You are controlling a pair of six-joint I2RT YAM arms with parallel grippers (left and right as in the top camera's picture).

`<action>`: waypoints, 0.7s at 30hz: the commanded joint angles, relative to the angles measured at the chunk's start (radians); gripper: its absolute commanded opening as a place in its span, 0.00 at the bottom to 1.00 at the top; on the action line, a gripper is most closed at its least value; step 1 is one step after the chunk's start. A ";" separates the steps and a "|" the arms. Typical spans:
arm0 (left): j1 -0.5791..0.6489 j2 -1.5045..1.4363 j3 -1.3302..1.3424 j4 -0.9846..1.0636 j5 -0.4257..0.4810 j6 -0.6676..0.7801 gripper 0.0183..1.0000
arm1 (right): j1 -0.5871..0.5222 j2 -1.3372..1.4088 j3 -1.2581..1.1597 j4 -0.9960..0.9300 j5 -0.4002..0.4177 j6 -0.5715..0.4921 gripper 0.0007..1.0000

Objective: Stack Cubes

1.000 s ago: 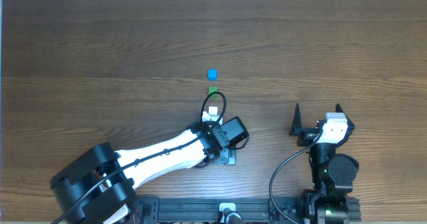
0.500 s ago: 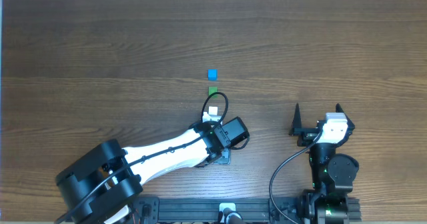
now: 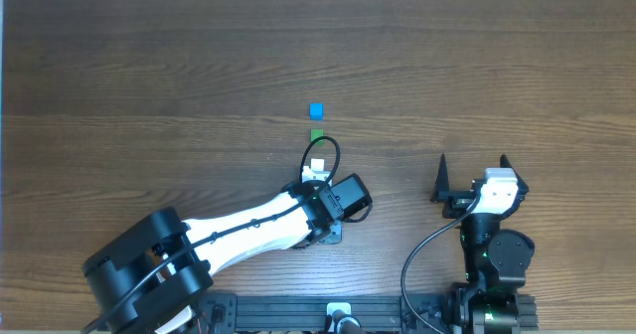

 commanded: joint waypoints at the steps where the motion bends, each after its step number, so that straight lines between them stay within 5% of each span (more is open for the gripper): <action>1: -0.002 0.024 -0.008 0.004 0.003 -0.012 0.36 | 0.001 -0.008 -0.005 -0.002 -0.008 0.000 0.99; 12: -0.002 0.021 0.023 -0.018 0.003 -0.010 0.19 | 0.001 -0.008 -0.005 -0.002 -0.008 0.000 0.99; 21: 0.038 -0.009 0.324 -0.285 -0.019 0.016 0.15 | 0.001 -0.008 -0.005 -0.002 -0.008 0.000 0.99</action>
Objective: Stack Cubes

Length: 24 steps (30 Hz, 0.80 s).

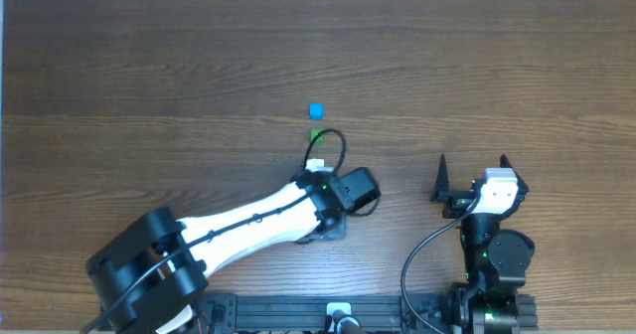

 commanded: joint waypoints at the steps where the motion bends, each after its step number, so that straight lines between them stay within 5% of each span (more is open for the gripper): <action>1: 0.043 -0.018 0.170 -0.062 -0.019 0.016 0.15 | 0.001 -0.008 -0.005 -0.002 -0.008 -0.001 0.99; 24: 0.261 0.106 0.239 -0.014 0.019 0.200 0.15 | 0.001 -0.008 -0.005 -0.002 -0.008 -0.001 0.99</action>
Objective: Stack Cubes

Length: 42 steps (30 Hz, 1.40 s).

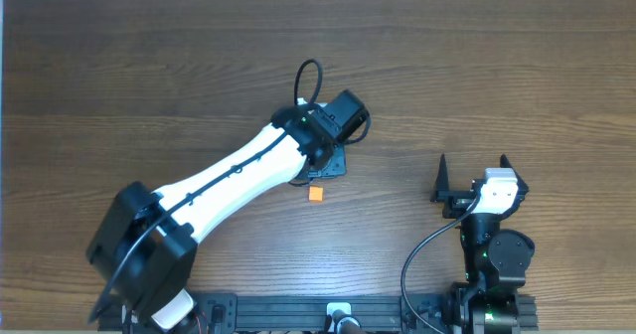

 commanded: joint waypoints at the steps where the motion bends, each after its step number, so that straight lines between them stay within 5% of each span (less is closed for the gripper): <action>1: 0.022 0.040 0.013 0.002 0.016 0.056 0.15 | 0.001 -0.008 -0.005 -0.002 -0.008 0.000 0.99; 42: 0.040 0.133 0.013 0.064 -0.014 0.102 0.17 | 0.001 -0.008 -0.005 -0.002 -0.008 0.000 0.99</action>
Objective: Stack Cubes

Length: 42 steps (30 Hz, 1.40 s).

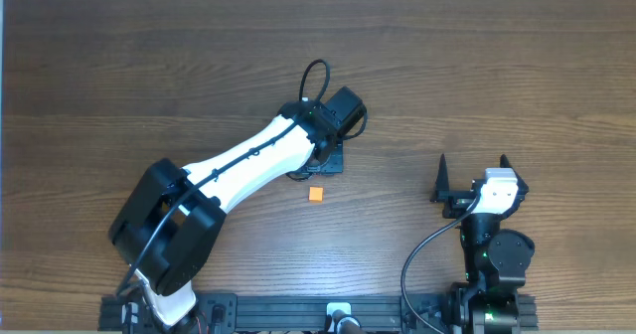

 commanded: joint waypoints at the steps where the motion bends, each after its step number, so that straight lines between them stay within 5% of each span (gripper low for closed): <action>1: 0.008 0.028 0.013 0.005 -0.019 0.015 0.16 | 0.001 -0.008 -0.005 -0.002 -0.008 -0.001 0.99; 20: 0.008 0.048 0.013 0.018 -0.019 0.015 0.19 | 0.001 -0.008 -0.005 -0.002 -0.008 -0.001 0.99; 42: 0.008 0.049 0.013 0.017 -0.015 0.015 0.38 | 0.001 -0.008 -0.005 -0.002 -0.008 -0.001 0.99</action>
